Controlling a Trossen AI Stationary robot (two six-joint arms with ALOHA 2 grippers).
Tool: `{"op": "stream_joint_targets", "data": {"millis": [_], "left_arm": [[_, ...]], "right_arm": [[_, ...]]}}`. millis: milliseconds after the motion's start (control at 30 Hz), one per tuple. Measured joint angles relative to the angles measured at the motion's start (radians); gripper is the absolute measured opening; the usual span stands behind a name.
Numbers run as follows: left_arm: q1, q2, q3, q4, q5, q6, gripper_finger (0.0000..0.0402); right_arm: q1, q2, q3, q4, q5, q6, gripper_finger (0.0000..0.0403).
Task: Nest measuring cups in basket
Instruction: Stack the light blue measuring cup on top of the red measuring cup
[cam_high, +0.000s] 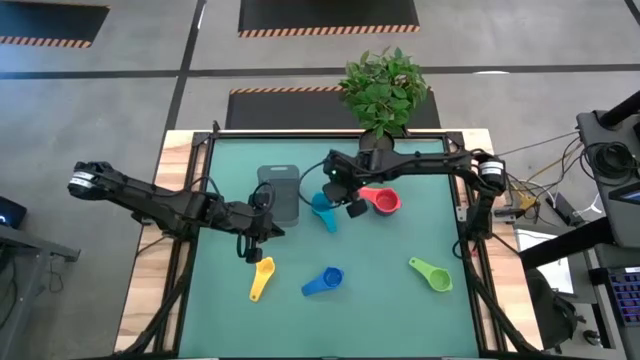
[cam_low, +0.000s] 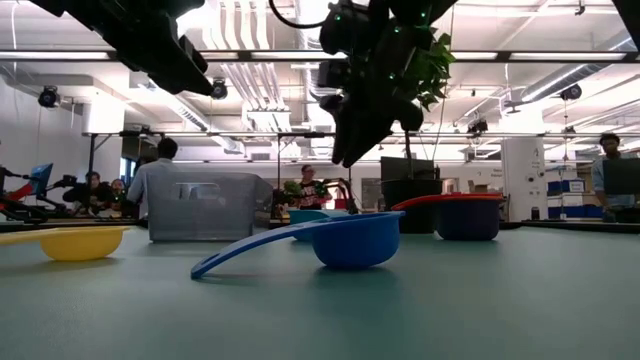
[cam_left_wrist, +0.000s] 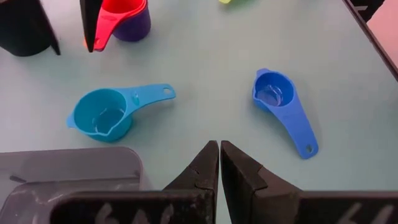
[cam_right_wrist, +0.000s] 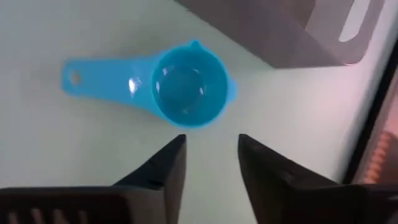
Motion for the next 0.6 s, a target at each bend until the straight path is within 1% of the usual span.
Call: {"op": "stream_joint_targets", "data": {"millis": [100, 200, 267, 433, 600], "left_arm": [[0.0, 0.0, 0.0, 0.001, 0.0, 0.001, 0.0], [0.0, 0.0, 0.0, 0.004, 0.0, 0.007, 0.0], [0.0, 0.0, 0.0, 0.005, -0.001, 0.007, 0.0], [0.0, 0.0, 0.0, 0.009, -0.001, 0.018, 0.0], [0.0, 0.0, 0.0, 0.024, -0.001, 0.03, 0.0]], "right_arm": [[0.01, 0.0, 0.0, 0.01, 0.069, -0.072, 0.0171], [0.013, 0.0, 0.0, 0.014, 0.078, -0.127, 0.0198], [0.016, 0.0, -0.001, 0.016, 0.078, -0.169, 0.0209], [0.034, 0.015, -0.006, 0.028, 0.059, -0.217, 0.0215], [0.05, 0.074, -0.006, 0.028, 0.058, -0.227, 0.0206]]}}
